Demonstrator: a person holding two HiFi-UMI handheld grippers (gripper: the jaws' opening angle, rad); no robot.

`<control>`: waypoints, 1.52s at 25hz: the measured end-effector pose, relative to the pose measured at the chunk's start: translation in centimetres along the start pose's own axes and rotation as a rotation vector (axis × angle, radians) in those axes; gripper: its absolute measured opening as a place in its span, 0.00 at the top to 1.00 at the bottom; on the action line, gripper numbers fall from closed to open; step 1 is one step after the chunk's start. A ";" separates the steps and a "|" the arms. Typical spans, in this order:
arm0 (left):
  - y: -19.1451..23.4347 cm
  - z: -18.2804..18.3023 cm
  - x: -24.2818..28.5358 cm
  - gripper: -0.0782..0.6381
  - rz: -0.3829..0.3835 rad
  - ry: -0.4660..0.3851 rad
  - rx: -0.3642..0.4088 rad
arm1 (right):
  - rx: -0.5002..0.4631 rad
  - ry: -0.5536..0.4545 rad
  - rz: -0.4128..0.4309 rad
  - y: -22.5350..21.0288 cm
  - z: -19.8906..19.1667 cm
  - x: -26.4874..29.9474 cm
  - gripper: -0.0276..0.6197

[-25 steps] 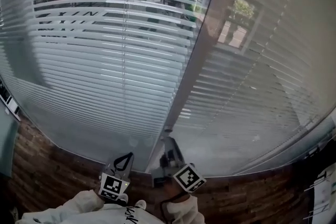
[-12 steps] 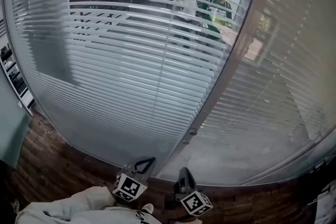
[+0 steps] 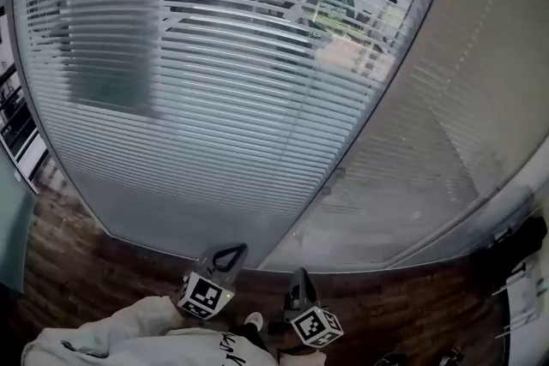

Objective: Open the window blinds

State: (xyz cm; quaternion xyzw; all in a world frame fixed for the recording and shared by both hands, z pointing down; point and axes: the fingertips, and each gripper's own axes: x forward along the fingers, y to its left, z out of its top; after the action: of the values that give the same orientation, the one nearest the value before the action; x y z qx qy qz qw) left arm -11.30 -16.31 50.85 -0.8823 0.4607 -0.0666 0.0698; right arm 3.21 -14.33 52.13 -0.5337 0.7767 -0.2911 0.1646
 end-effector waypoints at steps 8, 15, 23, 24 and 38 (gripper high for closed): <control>-2.7 -0.5 -6.1 0.89 -0.078 0.014 -0.031 | -0.076 -0.049 -0.158 1.8 -2.9 -8.7 0.96; -5.5 -3.1 -6.5 0.89 -0.153 0.012 -0.061 | -0.096 -0.085 -0.310 -1.6 -4.4 -14.1 0.96; -6.2 -1.8 -7.5 0.89 -0.144 0.008 -0.030 | -0.104 -0.090 -0.285 -0.8 -4.2 -15.1 0.96; -6.3 -1.7 -7.6 0.89 -0.141 0.009 -0.027 | -0.105 -0.086 -0.283 -0.9 -4.3 -15.2 0.96; -8.9 1.1 -7.7 0.89 -0.101 -0.002 -0.005 | -0.154 -0.060 -0.211 -0.9 -2.3 -16.3 0.96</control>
State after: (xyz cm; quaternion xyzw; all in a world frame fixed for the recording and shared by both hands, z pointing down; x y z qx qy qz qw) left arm -8.31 -4.83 51.01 -0.9047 0.4157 -0.0682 0.0645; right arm 8.70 1.14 53.54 -0.6321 0.7310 -0.2301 0.1148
